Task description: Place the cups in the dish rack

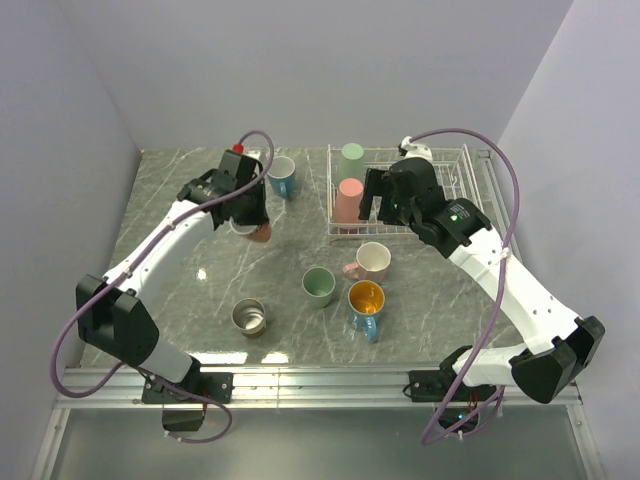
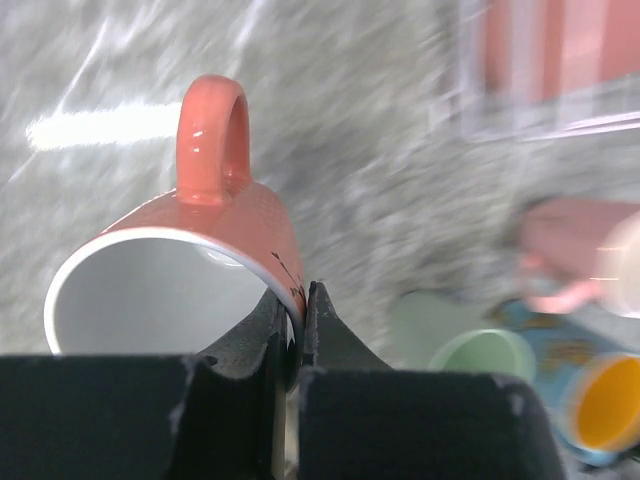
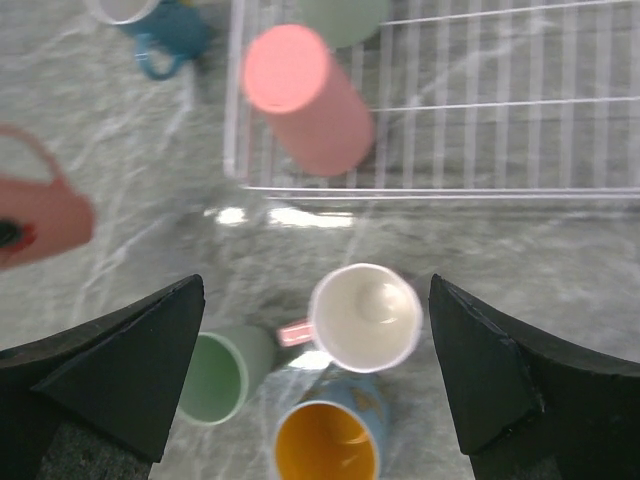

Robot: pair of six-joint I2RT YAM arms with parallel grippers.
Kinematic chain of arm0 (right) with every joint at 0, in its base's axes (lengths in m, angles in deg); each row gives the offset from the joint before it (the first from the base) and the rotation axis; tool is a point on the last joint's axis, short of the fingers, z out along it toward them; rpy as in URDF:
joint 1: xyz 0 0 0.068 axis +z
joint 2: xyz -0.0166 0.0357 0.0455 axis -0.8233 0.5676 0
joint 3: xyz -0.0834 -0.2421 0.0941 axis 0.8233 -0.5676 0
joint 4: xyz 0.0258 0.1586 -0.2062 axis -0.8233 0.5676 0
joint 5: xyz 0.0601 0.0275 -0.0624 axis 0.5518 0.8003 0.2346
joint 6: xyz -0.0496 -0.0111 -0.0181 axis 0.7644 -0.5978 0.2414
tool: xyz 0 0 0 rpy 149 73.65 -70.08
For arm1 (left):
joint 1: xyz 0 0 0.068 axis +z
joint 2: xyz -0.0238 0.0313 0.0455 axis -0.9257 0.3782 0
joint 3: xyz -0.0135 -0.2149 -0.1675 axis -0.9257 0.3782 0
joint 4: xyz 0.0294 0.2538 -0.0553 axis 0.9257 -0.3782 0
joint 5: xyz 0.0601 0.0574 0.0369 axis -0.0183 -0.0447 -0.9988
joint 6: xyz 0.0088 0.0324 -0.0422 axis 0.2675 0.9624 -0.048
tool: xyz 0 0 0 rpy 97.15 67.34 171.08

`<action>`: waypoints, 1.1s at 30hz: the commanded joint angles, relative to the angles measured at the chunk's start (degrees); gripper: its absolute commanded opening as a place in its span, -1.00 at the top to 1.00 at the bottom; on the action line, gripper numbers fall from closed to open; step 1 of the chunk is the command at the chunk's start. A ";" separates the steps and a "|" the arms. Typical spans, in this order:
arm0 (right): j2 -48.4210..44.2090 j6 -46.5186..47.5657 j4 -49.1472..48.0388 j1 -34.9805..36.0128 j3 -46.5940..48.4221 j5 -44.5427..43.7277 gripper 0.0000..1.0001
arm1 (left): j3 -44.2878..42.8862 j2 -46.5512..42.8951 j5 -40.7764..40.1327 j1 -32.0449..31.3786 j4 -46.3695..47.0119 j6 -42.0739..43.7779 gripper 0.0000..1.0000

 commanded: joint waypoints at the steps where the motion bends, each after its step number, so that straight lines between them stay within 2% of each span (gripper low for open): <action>1: -1.24 -0.44 -6.80 0.28 2.24 10.61 -0.99 | -5.28 -3.06 9.76 1.10 4.29 0.03 0.99; 5: 0.15 -2.10 -12.26 -0.68 3.46 25.64 -0.99 | -3.45 -7.46 23.81 5.30 10.88 -0.40 0.99; 6: 1.55 -3.24 -14.27 -0.86 4.08 32.02 -0.99 | -2.83 -8.42 26.89 6.54 14.64 -1.19 0.99; 7: 2.17 -3.86 -15.16 -0.95 4.86 34.09 -1.00 | -2.22 -10.09 34.14 8.04 16.33 -2.24 0.99; 8: 2.79 -4.48 -16.12 -0.95 6.09 36.19 -0.99 | -1.51 -10.71 37.52 9.62 18.61 -3.47 0.99; 10: 4.37 -6.58 -19.20 -0.95 6.89 40.06 -0.99 | 0.51 -12.20 46.64 14.63 24.83 -8.39 0.99; 13: 6.04 -10.87 -24.47 -1.83 7.16 43.93 -0.99 | 3.06 -12.83 52.92 19.29 30.39 -14.89 0.99; 16: 8.41 -14.49 -29.22 -2.27 7.51 48.51 -0.99 | 7.70 -13.70 59.24 21.32 41.80 -24.54 0.99; 17: 9.03 -15.02 -30.10 -2.27 7.94 50.17 -0.99 | 11.38 -14.14 61.79 22.11 52.01 -31.88 0.99; 19: 10.61 -16.42 -32.38 -2.27 8.21 51.50 -0.99 | 15.26 -14.93 63.91 22.55 62.18 -40.00 0.99; 20: 11.05 -16.78 -32.91 -2.27 8.21 52.55 -0.99 | 18.59 -15.20 64.53 22.73 72.75 -43.96 0.99; 21: 11.58 -17.13 -34.23 -2.27 8.13 53.17 -0.99 | 20.10 -15.29 65.06 22.82 77.21 -51.31 0.99; 24: 13.60 -18.36 -35.99 -2.36 8.04 55.10 -0.99 | 24.15 -15.20 64.89 23.25 91.44 -61.62 0.99; 33: 14.92 -18.10 -35.38 -2.45 8.39 56.61 -0.99 | 26.26 -12.04 64.27 23.78 109.76 -76.93 0.99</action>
